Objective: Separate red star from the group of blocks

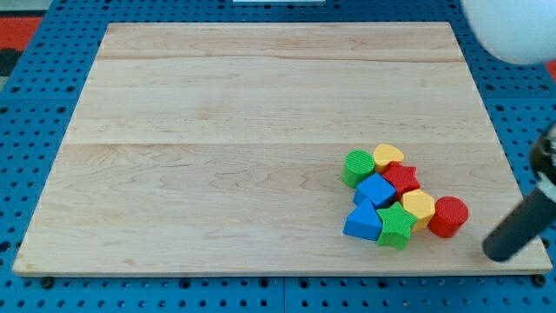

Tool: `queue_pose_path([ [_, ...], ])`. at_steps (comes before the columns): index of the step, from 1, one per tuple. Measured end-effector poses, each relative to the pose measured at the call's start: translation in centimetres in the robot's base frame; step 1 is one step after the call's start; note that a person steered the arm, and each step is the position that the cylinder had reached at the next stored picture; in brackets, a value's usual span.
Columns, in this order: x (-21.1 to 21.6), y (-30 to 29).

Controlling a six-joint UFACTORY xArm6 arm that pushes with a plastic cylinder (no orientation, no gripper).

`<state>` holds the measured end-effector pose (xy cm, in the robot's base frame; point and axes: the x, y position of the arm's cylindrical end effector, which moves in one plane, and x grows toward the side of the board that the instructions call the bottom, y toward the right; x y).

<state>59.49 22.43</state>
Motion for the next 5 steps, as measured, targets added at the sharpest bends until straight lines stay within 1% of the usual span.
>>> queue_pose_path([
  [1, -3.1, -5.1],
  [2, -6.4, -8.8],
  [3, -9.3, -10.6],
  [4, -12.5, -10.6],
  [5, -14.8, -10.5],
])
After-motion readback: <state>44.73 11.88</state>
